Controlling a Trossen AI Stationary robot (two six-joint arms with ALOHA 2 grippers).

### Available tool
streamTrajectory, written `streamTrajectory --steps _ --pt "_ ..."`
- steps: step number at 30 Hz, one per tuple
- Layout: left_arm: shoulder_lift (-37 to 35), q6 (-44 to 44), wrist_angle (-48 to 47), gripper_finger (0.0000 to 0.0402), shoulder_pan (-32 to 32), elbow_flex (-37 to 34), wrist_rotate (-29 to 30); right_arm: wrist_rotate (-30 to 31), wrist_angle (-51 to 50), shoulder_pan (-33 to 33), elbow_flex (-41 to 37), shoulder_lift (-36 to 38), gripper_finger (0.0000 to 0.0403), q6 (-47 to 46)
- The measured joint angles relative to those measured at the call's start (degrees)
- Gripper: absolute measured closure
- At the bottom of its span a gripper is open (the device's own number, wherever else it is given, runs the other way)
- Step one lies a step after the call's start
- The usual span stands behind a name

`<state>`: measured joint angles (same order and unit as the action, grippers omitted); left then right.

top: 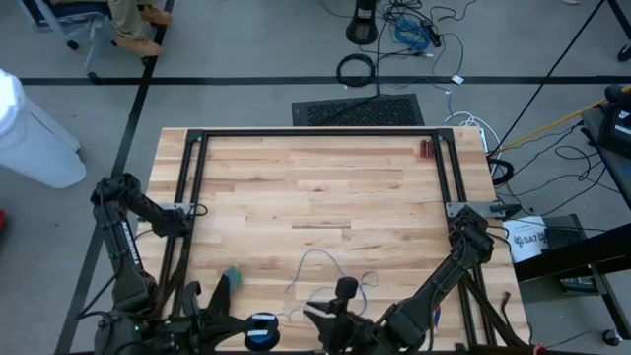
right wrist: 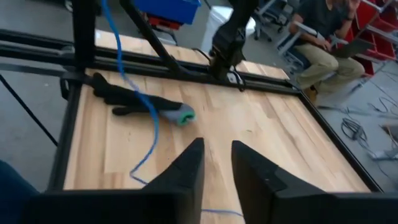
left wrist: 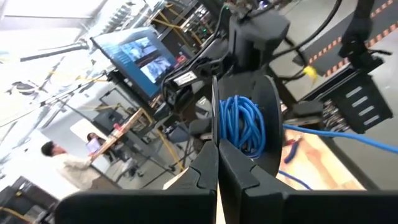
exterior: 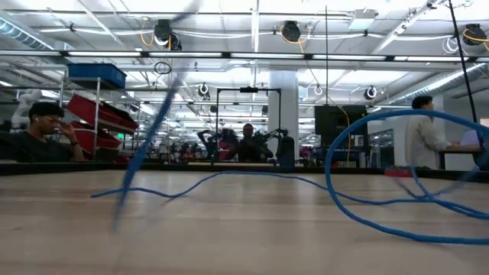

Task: Coil cords
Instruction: Uncoil the blue wire from the black spool

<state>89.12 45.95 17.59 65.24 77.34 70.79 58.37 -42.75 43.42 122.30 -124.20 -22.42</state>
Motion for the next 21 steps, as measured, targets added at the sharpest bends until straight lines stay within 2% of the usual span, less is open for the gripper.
streamTrajectory --steps 5,10,21 --pt "0.0 -0.6 -0.1 0.0401 -1.3 0.0 0.0 -0.4 6.7 0.0 0.0 0.0 0.0296 4.9" --pt "0.0 -1.1 -0.1 0.0401 -1.9 0.0 0.0 -3.1 11.1 -0.2 0.0 0.0 0.0276 5.8" --pt "0.0 -3.6 -0.7 0.0401 -3.3 0.0 0.3 -3.0 20.8 -0.9 0.0 -0.5 0.0272 11.8"
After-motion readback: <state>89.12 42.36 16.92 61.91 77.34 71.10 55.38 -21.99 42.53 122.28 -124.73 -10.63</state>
